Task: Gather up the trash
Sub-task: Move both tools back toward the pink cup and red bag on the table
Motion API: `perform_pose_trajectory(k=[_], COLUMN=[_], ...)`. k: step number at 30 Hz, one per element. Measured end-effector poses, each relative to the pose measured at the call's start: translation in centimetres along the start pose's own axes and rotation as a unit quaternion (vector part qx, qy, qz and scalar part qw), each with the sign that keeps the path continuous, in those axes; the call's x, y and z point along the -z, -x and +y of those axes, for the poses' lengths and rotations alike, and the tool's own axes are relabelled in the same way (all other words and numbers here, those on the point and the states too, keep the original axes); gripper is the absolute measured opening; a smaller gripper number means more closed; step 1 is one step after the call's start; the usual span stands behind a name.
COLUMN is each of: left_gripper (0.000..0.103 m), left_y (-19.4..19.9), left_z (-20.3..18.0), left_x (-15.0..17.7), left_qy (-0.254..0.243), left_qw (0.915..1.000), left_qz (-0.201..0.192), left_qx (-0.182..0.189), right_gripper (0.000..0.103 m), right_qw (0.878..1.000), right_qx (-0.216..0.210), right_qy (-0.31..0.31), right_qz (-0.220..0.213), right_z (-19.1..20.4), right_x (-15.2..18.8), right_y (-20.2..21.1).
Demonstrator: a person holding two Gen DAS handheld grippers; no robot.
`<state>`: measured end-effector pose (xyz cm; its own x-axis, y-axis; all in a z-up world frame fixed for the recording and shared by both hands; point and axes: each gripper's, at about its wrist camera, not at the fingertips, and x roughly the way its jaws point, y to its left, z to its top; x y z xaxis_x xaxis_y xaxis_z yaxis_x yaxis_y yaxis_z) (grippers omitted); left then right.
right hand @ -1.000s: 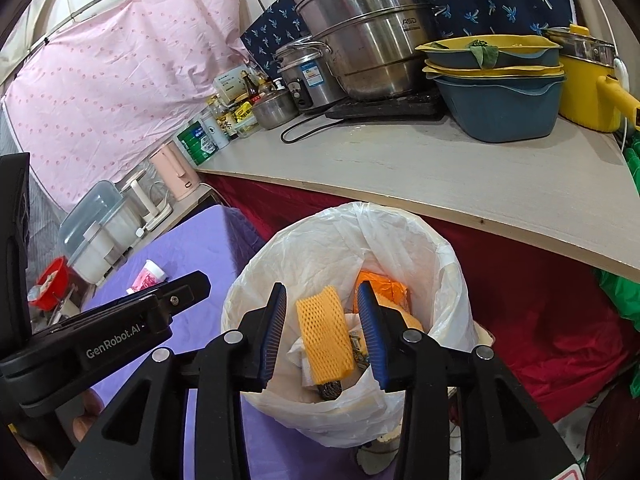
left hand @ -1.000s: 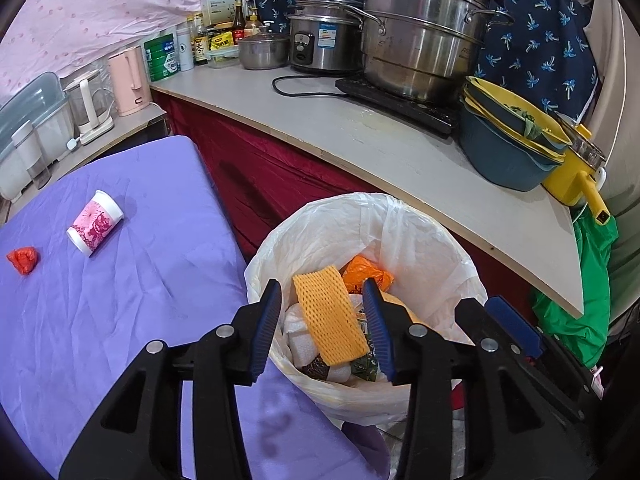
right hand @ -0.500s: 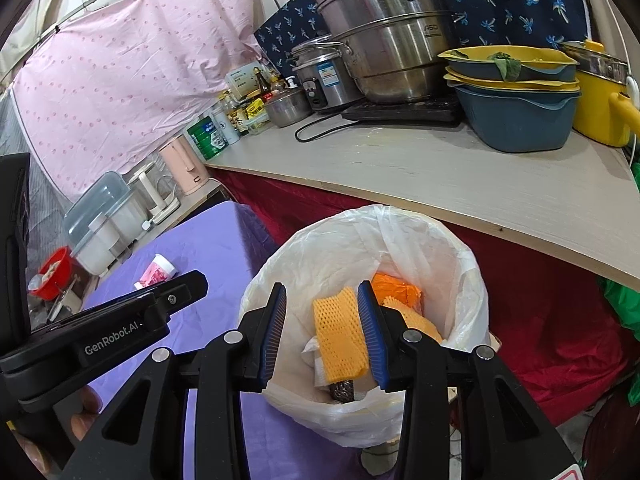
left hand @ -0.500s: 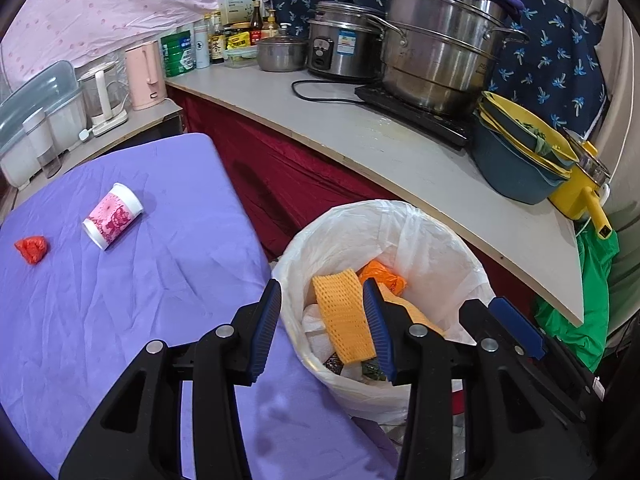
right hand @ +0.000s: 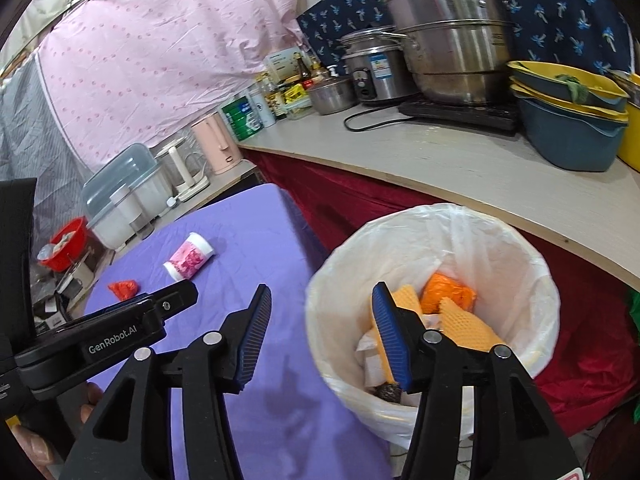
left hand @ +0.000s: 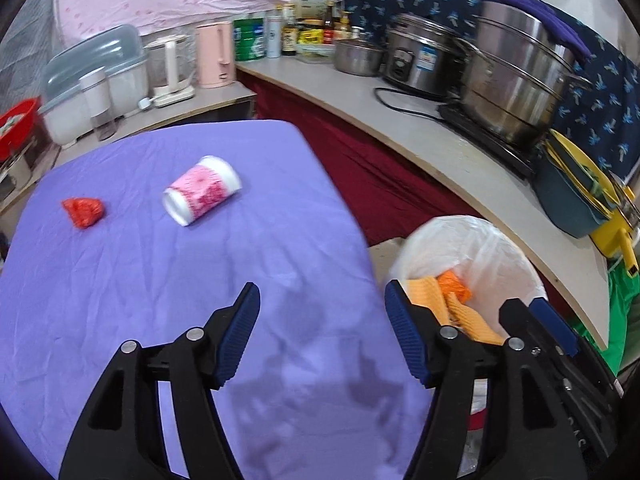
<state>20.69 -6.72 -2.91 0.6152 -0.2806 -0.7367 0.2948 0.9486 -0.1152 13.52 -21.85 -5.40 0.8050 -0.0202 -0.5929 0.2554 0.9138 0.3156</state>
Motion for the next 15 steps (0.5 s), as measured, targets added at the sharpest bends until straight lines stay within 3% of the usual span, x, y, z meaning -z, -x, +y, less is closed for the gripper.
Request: perform_pose_trajectory(k=[12, 15], left_gripper=[0.068, 0.074], left_y=[-0.1, -0.3], left_z=[12.8, 15.9], left_x=[-0.2, -0.3], left_qy=[0.088, 0.113], left_qw=[0.9932, 0.9890], left_qz=[0.004, 0.004], left_qx=[-0.076, -0.095], right_gripper=[0.061, 0.064], right_qw=[0.997, 0.996], right_qx=[-0.048, -0.058], right_qy=[0.046, 0.056], right_qz=[0.036, 0.044], right_z=[8.4, 10.6], right_x=[0.6, 0.6], right_y=[-5.2, -6.9])
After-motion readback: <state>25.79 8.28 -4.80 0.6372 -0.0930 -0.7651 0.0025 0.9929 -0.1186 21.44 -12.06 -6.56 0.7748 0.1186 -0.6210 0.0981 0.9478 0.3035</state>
